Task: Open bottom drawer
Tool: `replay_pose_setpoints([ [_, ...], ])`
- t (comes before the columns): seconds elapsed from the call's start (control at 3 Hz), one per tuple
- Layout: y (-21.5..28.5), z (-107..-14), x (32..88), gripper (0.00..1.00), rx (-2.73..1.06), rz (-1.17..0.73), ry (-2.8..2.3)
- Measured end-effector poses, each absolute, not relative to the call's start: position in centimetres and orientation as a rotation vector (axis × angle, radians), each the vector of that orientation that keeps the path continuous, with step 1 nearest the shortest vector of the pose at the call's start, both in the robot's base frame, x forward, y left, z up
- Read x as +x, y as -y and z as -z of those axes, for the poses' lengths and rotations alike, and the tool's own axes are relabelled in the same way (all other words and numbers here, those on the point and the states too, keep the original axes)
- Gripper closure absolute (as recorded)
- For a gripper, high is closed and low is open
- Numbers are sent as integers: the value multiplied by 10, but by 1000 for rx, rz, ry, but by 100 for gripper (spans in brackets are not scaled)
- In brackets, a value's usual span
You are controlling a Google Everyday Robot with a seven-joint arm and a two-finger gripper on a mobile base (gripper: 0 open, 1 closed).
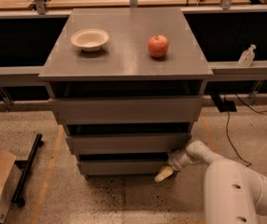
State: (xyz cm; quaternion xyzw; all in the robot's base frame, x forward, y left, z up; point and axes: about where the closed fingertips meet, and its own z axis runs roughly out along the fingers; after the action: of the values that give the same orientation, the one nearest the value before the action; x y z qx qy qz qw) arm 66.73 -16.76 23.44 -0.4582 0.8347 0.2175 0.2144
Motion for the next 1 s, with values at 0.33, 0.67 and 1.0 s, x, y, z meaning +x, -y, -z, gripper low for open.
replay_pose_setpoints([
  [0.33, 164, -217, 675, 0, -1273, -626, -2299],
  [0.67, 158, -196, 673, 0, -1271, -661, -2306],
  [1.0, 160, -194, 673, 0, -1270, -655, -2315],
])
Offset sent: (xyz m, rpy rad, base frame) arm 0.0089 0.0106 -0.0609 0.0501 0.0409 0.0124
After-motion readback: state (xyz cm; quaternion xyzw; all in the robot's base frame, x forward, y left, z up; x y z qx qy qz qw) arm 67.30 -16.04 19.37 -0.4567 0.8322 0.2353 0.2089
